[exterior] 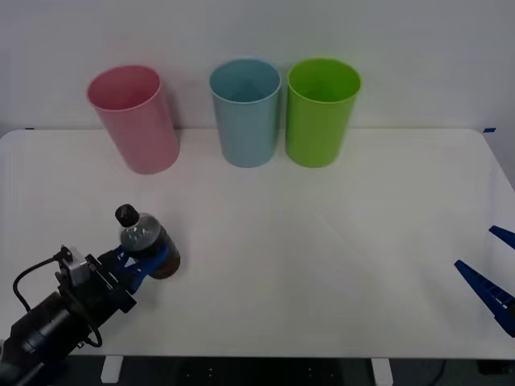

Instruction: Grasp the object on the table and drop it into the matching bin: aluminum can to the light blue bin, PET bottle to the pink bin.

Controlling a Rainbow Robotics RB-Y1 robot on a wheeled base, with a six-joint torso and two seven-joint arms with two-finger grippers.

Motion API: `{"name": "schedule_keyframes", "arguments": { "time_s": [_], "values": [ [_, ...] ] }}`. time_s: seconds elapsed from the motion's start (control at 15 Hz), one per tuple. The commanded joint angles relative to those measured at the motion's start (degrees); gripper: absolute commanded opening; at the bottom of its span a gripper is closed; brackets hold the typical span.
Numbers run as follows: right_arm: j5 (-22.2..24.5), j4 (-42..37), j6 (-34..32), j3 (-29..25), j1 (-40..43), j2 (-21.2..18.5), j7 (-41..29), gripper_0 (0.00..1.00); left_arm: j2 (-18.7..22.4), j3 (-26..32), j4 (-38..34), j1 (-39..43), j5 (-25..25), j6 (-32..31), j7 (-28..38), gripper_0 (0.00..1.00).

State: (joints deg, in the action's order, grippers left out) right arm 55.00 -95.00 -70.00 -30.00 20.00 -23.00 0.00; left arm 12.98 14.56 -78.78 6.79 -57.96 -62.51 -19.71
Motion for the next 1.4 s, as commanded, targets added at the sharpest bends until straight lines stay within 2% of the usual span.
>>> {"name": "schedule_keyframes", "arguments": {
  "time_s": [0.07,0.4,0.6,0.87,1.0,1.2,1.4],
  "values": [
    [0.00,0.00,0.00,0.00,0.00,0.00,0.00,1.00,0.21,0.12,-4.54,0.60,1.71,4.41,4.24,0.00],
    [0.00,0.00,0.00,0.00,0.00,0.00,0.00,1.00,0.21,0.38,-15.09,2.53,3.55,12.06,16.55,0.00],
    [0.00,0.00,0.00,0.00,0.00,0.00,0.00,1.00,0.21,0.65,-18.96,2.62,5.14,16.54,21.03,0.00],
    [0.00,0.00,0.00,0.00,0.00,0.00,0.00,1.00,0.47,4.60,-23.70,2.09,5.40,19.79,27.62,0.00],
    [0.00,0.00,0.00,0.00,0.00,0.00,0.00,1.00,1.88,6.36,-24.05,-0.64,4.26,20.32,29.12,0.00],
    [0.00,0.00,0.00,0.00,0.00,0.00,0.00,1.00,3.81,6.54,-23.70,-6.00,1.18,24.89,30.96,0.00],
    [0.00,0.00,0.00,0.00,0.00,0.00,0.00,1.00,5.22,7.42,-19.66,-12.41,-2.42,25.68,32.10,0.00]
  ]
}}
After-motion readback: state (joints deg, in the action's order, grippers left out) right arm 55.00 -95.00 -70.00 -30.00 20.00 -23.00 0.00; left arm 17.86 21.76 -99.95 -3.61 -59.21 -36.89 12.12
